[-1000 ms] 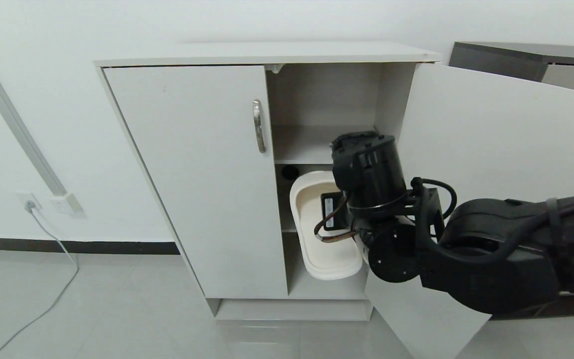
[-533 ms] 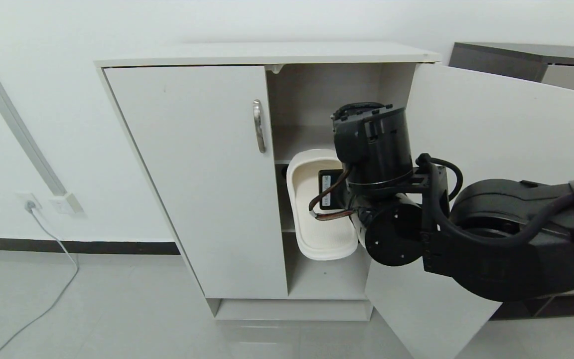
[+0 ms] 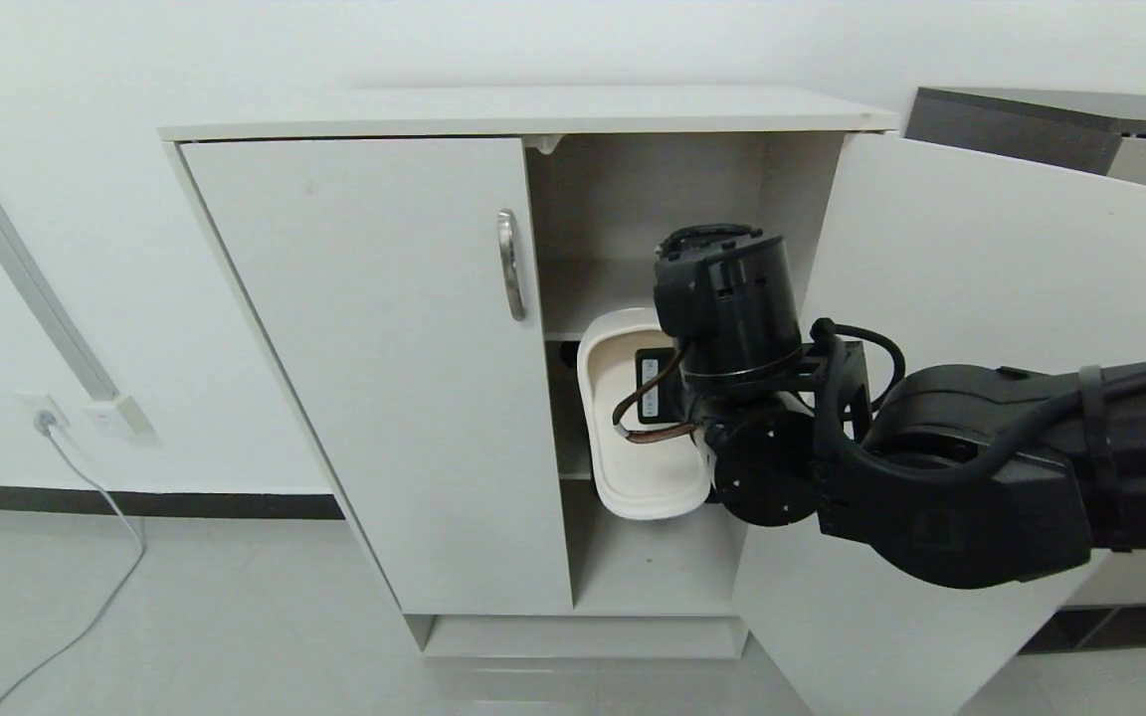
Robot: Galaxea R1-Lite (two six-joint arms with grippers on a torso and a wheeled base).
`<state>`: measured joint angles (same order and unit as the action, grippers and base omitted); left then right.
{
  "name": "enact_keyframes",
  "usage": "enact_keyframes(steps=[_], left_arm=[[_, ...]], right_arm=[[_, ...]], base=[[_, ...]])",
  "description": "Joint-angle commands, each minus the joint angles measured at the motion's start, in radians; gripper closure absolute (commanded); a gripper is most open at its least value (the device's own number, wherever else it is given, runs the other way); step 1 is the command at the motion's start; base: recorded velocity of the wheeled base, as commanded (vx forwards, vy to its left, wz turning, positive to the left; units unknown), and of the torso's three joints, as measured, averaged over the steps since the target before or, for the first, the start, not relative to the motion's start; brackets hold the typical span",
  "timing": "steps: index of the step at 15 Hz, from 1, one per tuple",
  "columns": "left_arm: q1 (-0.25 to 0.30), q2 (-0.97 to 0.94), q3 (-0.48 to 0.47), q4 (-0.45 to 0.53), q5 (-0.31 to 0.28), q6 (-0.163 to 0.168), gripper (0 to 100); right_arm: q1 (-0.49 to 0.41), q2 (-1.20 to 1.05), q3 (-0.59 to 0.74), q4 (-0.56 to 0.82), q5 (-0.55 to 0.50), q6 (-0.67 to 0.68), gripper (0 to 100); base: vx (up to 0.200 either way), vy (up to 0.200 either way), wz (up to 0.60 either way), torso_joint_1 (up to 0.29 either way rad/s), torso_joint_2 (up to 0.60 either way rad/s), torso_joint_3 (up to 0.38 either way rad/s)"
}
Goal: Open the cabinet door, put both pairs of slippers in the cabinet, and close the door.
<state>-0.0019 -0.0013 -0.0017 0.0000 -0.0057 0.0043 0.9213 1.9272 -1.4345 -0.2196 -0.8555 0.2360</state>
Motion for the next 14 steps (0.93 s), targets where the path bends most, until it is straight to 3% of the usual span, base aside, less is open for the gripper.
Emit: enact_keyframes(steps=[1,8,14], left_arm=[[0.0,0.001,0.0,0.0,0.0,0.0,100],[0.0,0.001,0.0,-0.002,0.0,-0.001,100],[0.0,0.001,0.0,-0.002,0.0,-0.001,100]], right_arm=[[-0.002,0.009,-0.004,-0.001,0.0,0.0,100],[-0.007,0.024,-0.009,-0.007,0.004,0.0,100],[-0.018,0.053,-0.046,-0.053,0.004,-0.02,100]], base=[[0.2,0.0,0.0,0.007,0.0,-0.002],[0.2,0.0,0.0,0.004,0.0,0.004],[0.0,0.0,0.0,0.0,0.0,0.0]])
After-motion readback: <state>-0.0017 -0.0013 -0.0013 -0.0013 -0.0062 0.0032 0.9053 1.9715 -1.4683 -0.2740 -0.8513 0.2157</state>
